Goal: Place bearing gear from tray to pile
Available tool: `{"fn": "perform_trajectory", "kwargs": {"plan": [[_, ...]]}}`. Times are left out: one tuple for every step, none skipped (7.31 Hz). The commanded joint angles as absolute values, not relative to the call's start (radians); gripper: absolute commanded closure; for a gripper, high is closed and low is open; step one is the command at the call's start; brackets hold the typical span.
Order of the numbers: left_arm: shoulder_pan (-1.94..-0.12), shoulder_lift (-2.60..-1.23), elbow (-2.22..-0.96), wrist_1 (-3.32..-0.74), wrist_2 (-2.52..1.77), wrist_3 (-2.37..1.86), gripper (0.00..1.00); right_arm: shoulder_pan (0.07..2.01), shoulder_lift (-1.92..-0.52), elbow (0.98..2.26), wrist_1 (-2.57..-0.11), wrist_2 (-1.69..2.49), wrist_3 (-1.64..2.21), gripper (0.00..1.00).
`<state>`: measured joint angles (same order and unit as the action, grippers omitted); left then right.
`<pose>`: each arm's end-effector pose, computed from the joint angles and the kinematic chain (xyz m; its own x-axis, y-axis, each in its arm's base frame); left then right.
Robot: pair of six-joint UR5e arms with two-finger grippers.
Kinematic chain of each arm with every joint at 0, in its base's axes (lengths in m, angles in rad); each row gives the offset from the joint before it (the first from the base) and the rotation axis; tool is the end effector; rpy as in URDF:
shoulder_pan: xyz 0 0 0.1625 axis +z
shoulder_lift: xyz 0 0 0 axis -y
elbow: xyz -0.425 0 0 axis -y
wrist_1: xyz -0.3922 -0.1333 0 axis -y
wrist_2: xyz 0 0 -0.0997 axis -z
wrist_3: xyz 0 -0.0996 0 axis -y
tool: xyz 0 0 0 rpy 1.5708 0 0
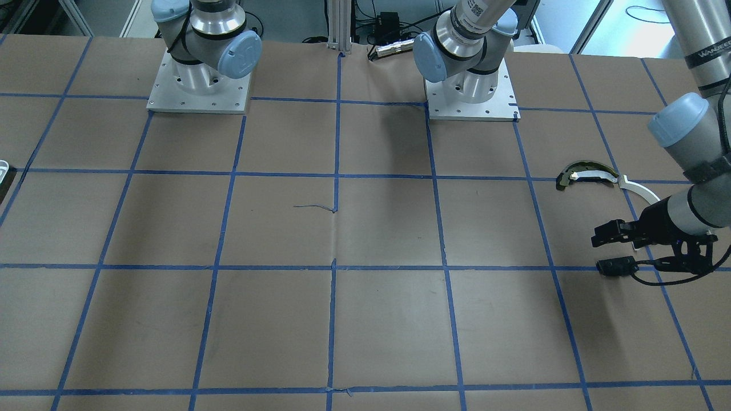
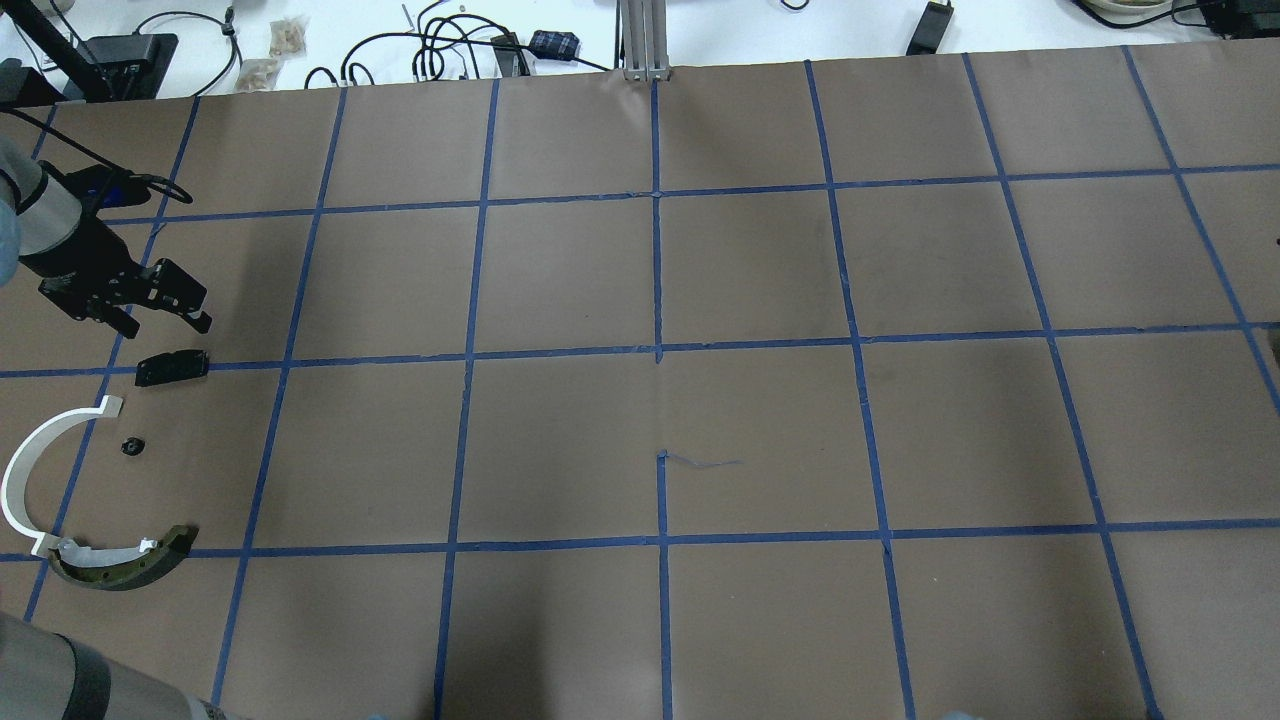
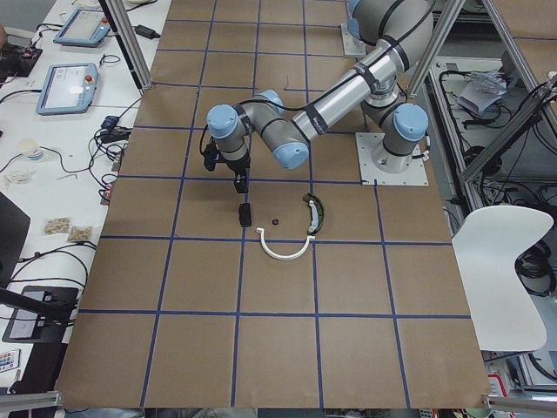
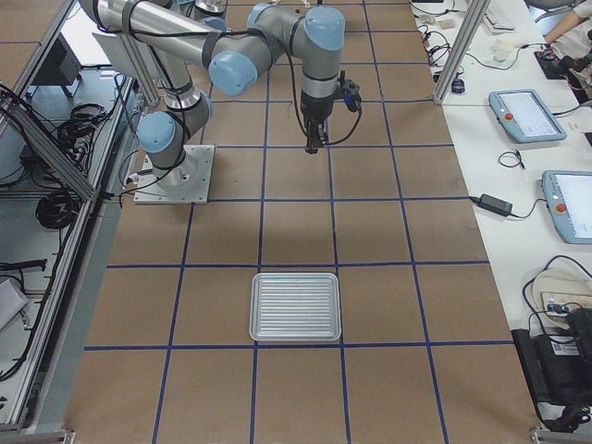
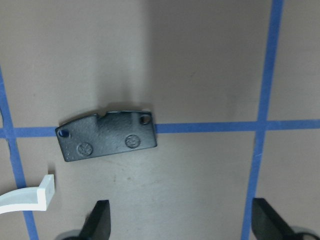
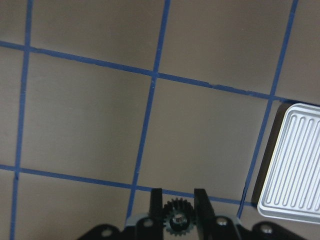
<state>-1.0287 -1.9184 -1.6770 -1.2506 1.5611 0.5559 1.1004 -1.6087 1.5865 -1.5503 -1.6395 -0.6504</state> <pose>0.1857 -0.5685 0.2782 -0.9969 0.0089 0.0785 0.0173 0.9940 0.1081 -0.1030 -0.4815 0.4967 -0.9821 -0.1798 0.0557 -0.1777 0.9833 0.0402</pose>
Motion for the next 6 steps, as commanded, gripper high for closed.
{"fn": "perform_trajectory", "kwargs": {"plan": [[-1.034,-1.875,-1.674,-1.275,1.517,0.555,0.00,1.294,-1.611,1.542,-1.488,-1.626,-0.343,0.77],[-1.034,-1.835,-1.660,-1.331,1.517,0.554,0.00,1.378,-1.608,1.542,-1.488,-1.621,-0.218,0.77],[-1.035,-1.797,-1.620,-1.415,1.517,0.554,0.00,1.467,-1.589,1.542,-1.493,-1.618,-0.089,0.77],[-1.081,-1.767,-1.582,-1.486,1.517,0.554,0.00,1.556,-1.559,1.542,-1.502,-1.568,0.054,0.77],[-1.150,-1.738,-1.574,-1.494,1.528,0.549,0.00,1.627,-1.522,1.542,-1.569,-1.493,0.206,0.77],[-1.173,-1.712,-1.574,-1.523,1.523,0.522,0.00,1.684,-1.485,1.543,-1.635,-1.477,0.291,0.77]]}}
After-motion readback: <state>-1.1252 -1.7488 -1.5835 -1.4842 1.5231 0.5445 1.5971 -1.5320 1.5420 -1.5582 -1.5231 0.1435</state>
